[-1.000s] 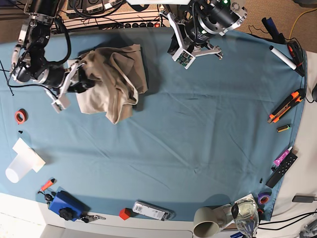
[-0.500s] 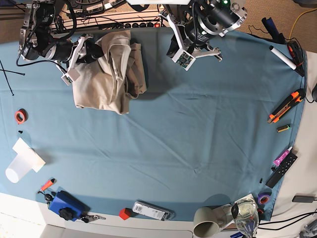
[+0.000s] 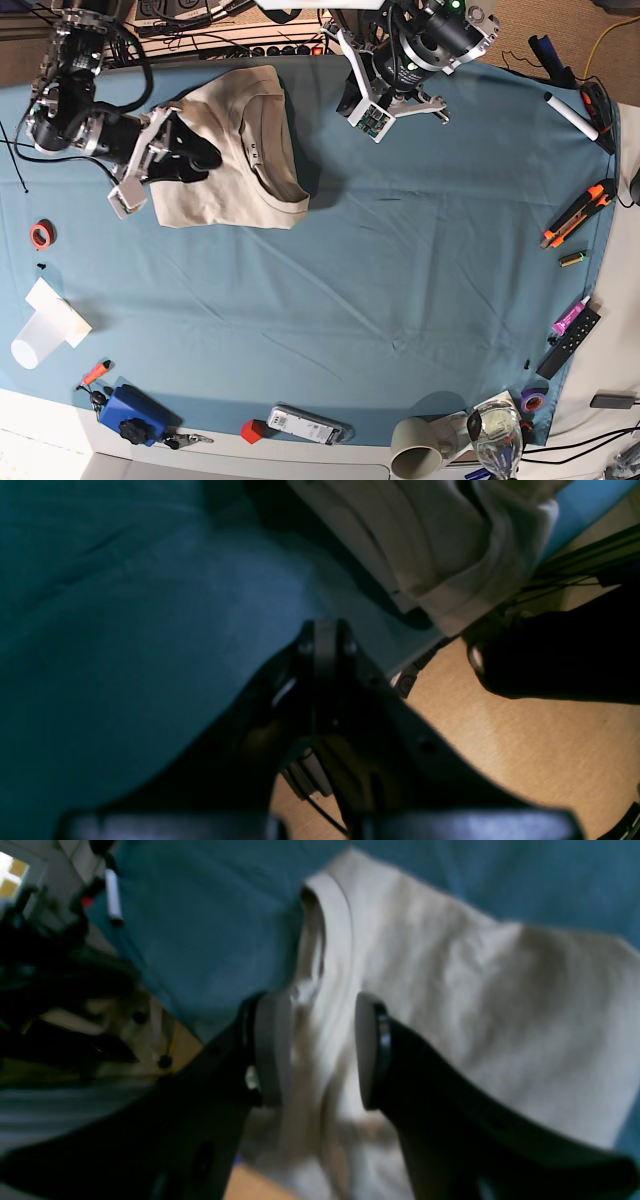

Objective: Fold the T-shirt properly
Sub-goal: 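Press and smooth the folded bundle with the right gripper, then open both grippers and lift them away from the folded shirt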

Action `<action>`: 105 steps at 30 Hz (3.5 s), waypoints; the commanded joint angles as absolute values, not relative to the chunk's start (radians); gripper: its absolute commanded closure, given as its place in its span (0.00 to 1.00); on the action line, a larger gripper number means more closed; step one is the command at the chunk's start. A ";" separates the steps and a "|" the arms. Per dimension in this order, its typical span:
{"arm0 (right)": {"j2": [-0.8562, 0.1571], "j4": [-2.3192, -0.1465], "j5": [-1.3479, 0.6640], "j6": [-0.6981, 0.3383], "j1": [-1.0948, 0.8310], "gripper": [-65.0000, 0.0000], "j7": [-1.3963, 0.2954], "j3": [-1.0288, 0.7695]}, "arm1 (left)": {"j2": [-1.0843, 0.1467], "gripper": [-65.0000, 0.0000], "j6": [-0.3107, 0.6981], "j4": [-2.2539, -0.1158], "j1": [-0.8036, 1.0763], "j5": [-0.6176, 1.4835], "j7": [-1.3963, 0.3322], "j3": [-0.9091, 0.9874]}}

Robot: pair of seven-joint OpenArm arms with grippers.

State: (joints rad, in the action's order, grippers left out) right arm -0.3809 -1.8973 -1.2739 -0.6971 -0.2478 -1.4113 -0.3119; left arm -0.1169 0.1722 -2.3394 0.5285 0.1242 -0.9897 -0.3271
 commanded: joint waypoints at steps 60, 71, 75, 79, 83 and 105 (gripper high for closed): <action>-0.407 -2.113 -1.099 -0.698 -0.342 0.66 -1.396 -0.710 | -0.120 1.00 0.049 -2.356 0.494 -0.083 -0.944 0.001; -0.357 -2.113 -1.099 -0.698 -0.533 0.66 -1.396 -0.826 | -0.119 1.00 0.072 -2.356 0.682 0.196 -1.085 0.341; -0.282 -2.113 -1.097 -0.698 -0.606 0.66 -1.396 -0.826 | -0.119 1.00 0.075 -2.356 0.772 0.196 -1.085 0.365; -0.220 -2.113 -1.052 -0.698 -0.682 0.66 -1.396 -0.826 | -0.119 1.00 0.075 -2.356 0.870 0.199 -1.084 0.364; -0.205 -2.113 -1.042 -0.698 -0.741 0.66 -1.396 -0.826 | -0.119 1.00 0.076 -2.356 0.934 0.199 -1.084 0.364; -0.205 -2.113 -1.053 -0.698 -0.622 0.66 -1.396 -0.826 | -0.111 0.88 0.238 -2.356 0.606 0.406 -0.834 0.362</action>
